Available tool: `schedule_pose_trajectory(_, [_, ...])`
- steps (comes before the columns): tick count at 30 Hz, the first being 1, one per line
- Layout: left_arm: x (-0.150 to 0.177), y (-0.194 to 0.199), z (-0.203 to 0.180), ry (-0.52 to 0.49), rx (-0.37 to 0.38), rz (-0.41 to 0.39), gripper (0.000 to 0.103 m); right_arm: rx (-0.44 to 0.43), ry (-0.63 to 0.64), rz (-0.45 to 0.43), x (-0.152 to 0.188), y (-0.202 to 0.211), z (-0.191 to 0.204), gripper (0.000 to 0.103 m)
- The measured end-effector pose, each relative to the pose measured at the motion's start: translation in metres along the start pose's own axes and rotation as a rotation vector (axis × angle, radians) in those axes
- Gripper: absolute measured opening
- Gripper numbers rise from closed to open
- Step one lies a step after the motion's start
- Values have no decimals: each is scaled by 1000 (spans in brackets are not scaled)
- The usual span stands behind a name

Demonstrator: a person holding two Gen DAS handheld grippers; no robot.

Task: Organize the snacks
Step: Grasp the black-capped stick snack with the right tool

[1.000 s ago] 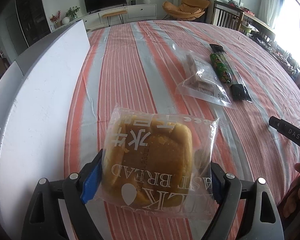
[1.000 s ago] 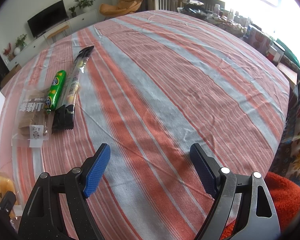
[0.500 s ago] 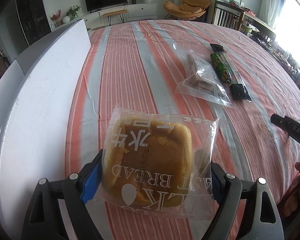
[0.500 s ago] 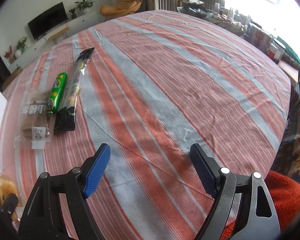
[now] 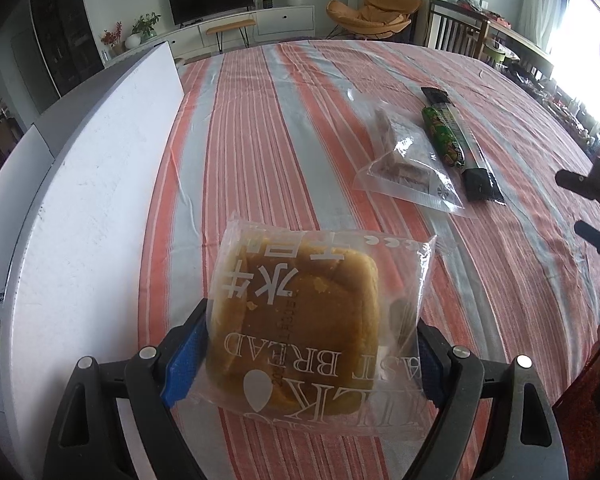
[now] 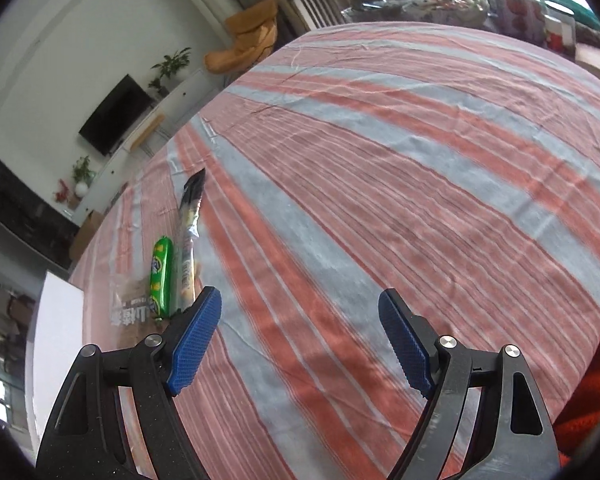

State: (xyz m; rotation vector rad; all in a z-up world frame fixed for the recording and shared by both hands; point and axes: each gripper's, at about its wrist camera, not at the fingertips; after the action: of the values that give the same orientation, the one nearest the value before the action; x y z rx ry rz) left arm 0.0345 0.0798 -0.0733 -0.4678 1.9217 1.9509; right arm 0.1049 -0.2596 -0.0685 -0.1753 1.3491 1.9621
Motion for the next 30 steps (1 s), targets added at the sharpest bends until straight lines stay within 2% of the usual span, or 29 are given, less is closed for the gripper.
schedule_pose_trajectory(5, [0,0,1,3,3,-2,86,25,144,73,-27,-27,31,81])
schedule_pose_trajectory(8, [0,0,1,1,3,-2,86,37,166,85,-40,-35,45,78])
schedule_pose_trajectory(11, [0,-1,2,2,1,-3,86,-11,158,140,-50,-49,57,66])
schedule_pose_trajectory(13, [-1,-2,3,2,4,-2,86,-59,116,190,-57,-63,60,49])
schedule_pose_trajectory(15, [-1,-2,4,3,8,-2,86,-75,66,236,-61,-75,59,40])
schedule_pose_trajectory(19, [-1,-2,5,3,14,-4,86,-74,59,295,-61,-94,67,39])
schedule_pose_trajectory(22, [0,-2,6,1,19,-6,86,-98,76,297,-60,-99,76,37])
schedule_pose_trajectory(24, [-1,-3,5,-3,19,-4,86,-73,107,307,-57,-104,84,37])
schedule_pose_trajectory(27, [-1,-4,4,-7,15,-2,86,-18,195,294,-53,-107,101,37])
schedule_pose_trajectory(30, [-1,-4,4,-12,11,-2,86,52,338,285,-43,-108,120,47])
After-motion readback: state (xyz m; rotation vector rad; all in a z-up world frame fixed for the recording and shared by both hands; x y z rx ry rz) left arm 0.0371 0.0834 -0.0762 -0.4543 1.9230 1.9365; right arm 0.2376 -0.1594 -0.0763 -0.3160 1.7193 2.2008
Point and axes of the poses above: each gripper's, at about its wrist camera, not at the fingertips, and y roughly against the way its jaws point, z to its left, x to its underside, and after that the axes turned 3 degrees about z, right-handed
